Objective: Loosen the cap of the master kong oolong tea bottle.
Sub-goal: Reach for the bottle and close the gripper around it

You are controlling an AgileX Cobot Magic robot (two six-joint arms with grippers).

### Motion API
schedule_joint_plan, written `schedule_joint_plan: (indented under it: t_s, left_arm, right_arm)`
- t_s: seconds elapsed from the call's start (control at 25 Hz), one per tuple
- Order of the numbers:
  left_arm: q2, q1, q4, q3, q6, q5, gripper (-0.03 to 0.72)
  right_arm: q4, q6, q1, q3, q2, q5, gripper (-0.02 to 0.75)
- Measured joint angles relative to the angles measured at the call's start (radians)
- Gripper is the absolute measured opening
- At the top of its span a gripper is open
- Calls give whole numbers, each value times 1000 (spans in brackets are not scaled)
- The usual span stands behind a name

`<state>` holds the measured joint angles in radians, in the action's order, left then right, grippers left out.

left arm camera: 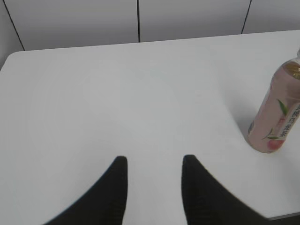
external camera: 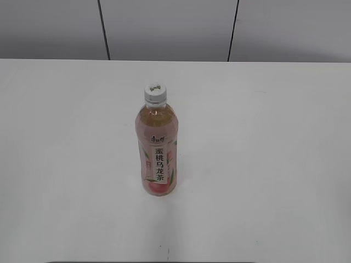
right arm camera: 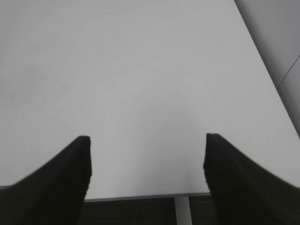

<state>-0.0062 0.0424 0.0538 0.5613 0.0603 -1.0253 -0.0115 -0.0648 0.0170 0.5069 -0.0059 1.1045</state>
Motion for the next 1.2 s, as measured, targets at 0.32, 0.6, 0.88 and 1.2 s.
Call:
schedule_joint_plan:
  t_s: [0.32, 0.6, 0.88, 1.2]
  left_arm:
    - [0, 0, 0, 0, 0, 0, 241]
    - [0, 0, 0, 0, 0, 0, 239]
    - [0, 0, 0, 0, 0, 0, 239]
    - [0, 0, 0, 0, 0, 0, 239]
  right_arm:
    - [0, 0, 0, 0, 0, 0, 565]
    - [0, 0, 0, 0, 0, 0, 565]
    - [0, 0, 0, 0, 0, 0, 565]
    - [0, 0, 0, 0, 0, 0, 565]
